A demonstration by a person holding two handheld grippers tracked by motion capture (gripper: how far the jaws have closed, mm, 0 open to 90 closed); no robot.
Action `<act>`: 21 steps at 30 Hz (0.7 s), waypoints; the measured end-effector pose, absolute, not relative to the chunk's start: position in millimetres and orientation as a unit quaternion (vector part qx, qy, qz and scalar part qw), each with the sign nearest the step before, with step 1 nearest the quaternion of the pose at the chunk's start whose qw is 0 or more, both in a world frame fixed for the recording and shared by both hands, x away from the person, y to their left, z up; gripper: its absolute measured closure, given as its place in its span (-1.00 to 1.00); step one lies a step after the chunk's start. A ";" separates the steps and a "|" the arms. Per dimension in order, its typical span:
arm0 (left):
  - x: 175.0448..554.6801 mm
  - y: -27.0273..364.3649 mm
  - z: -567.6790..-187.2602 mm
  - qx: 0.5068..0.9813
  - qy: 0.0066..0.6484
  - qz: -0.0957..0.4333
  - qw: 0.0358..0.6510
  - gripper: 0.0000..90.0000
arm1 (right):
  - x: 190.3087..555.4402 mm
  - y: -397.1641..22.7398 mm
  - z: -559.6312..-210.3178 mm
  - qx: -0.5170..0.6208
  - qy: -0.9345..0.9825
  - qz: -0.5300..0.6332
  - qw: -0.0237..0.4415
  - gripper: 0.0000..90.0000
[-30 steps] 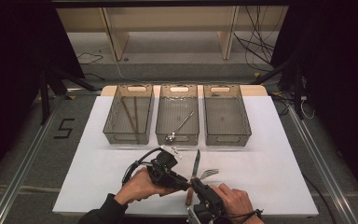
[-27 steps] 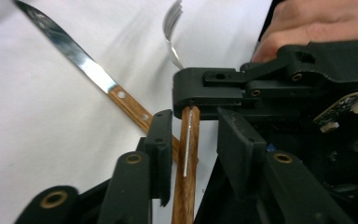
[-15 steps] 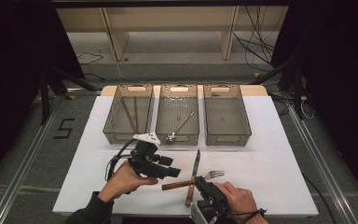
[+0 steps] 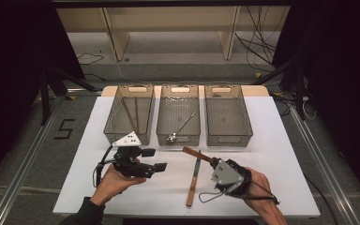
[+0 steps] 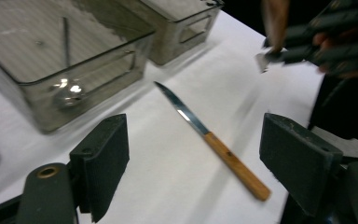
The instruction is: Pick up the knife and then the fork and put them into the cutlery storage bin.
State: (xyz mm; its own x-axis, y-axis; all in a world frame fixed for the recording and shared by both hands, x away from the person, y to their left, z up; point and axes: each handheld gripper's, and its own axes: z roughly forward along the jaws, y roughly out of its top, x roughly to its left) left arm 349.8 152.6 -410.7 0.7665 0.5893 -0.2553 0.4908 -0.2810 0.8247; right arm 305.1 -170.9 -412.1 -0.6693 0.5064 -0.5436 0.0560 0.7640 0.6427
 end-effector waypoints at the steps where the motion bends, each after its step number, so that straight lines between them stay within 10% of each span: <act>1: 350.3 155.1 -413.8 0.797 0.341 0.059 0.495 -0.49 | 310.0 -174.3 -406.7 0.179 0.861 0.314 0.357 0.78; 21: 338.7 183.7 -454.7 0.765 0.377 0.145 0.501 -0.64 | 427.0 -231.7 -363.6 0.418 0.785 0.413 0.196 0.78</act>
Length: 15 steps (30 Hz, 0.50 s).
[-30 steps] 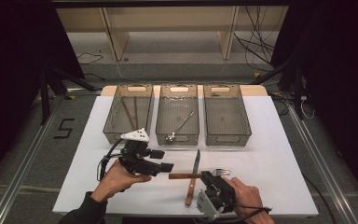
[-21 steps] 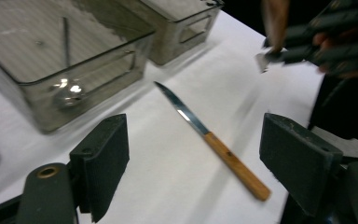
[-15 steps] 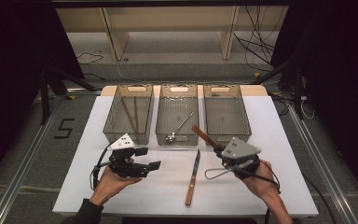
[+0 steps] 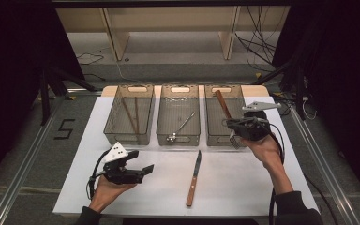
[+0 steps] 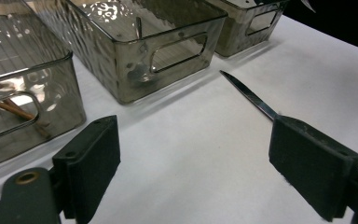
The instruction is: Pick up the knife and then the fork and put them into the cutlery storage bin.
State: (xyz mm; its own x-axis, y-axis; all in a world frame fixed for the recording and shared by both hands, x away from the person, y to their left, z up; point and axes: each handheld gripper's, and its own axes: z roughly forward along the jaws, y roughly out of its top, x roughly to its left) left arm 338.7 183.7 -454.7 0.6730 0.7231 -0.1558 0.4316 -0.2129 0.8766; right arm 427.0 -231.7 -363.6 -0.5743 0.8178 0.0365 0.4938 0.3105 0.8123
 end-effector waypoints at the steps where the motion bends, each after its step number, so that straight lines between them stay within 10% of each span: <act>1: 338.2 184.7 -455.5 0.765 0.378 0.148 0.500 -0.64 | 432.0 -233.0 -363.6 0.424 0.782 0.414 0.193 0.78; 15: 330.7 191.4 -465.7 0.755 0.394 0.148 0.503 -0.64 | 489.7 -244.3 -362.7 0.506 0.749 0.387 0.181 0.78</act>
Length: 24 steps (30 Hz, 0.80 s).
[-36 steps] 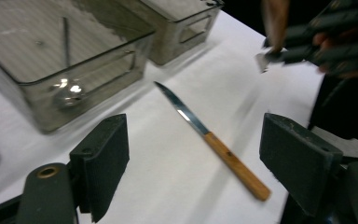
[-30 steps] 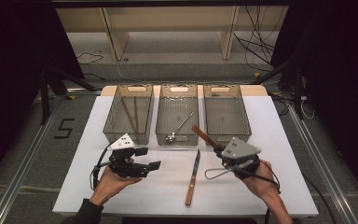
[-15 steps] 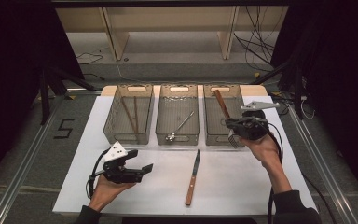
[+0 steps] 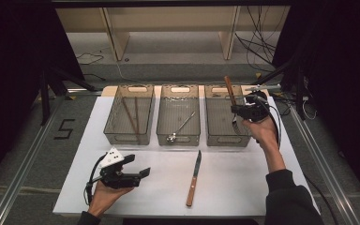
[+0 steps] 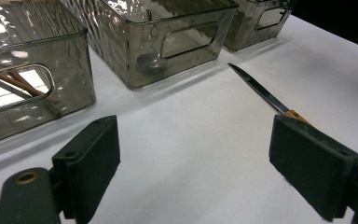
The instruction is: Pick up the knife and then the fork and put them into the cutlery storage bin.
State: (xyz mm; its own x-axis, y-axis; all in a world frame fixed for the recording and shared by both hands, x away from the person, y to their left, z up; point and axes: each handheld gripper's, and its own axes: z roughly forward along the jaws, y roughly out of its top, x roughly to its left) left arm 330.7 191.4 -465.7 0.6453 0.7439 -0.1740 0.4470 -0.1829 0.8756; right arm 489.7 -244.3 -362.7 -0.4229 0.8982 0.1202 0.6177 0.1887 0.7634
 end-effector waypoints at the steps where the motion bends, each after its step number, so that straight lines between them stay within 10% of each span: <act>1: 330.7 191.7 -465.8 0.755 0.394 0.147 0.503 -0.64 | 492.6 -245.0 -364.7 0.511 0.747 0.386 0.179 0.78; 24: 331.5 188.3 -467.9 0.761 0.393 0.138 0.497 -0.64 | 523.2 -239.8 -392.3 0.557 0.743 0.330 0.171 0.78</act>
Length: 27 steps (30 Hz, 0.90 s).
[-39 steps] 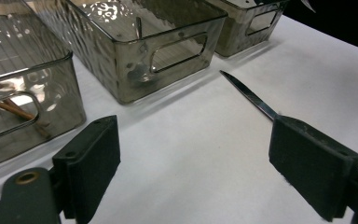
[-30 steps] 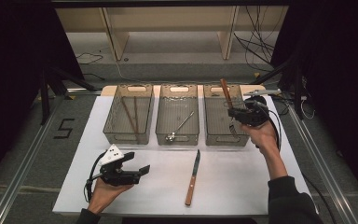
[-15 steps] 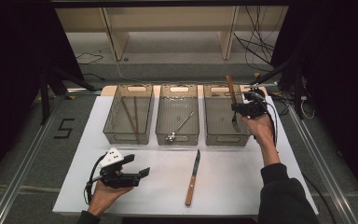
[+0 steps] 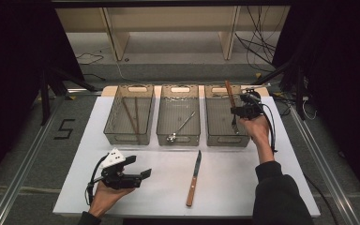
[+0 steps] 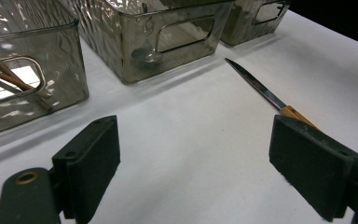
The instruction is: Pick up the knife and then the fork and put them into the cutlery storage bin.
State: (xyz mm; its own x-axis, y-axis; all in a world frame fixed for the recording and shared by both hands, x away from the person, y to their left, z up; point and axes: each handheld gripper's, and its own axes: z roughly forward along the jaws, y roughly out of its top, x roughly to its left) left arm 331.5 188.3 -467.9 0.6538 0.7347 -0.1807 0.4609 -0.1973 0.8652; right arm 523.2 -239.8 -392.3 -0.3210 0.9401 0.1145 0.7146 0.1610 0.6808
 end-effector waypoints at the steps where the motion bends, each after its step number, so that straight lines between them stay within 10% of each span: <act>1: 331.5 187.6 -468.1 0.761 0.393 0.137 0.498 -0.64 | 523.8 -238.6 -394.3 0.556 0.745 0.328 0.170 0.78; 15: 332.1 186.1 -468.8 0.763 0.397 0.132 0.492 -0.64 | 527.6 -235.1 -418.4 0.580 0.746 0.294 0.142 0.74; 27: 332.9 185.3 -469.0 0.764 0.404 0.128 0.487 -0.65 | 519.3 -240.9 -402.6 0.576 0.736 0.326 0.142 0.03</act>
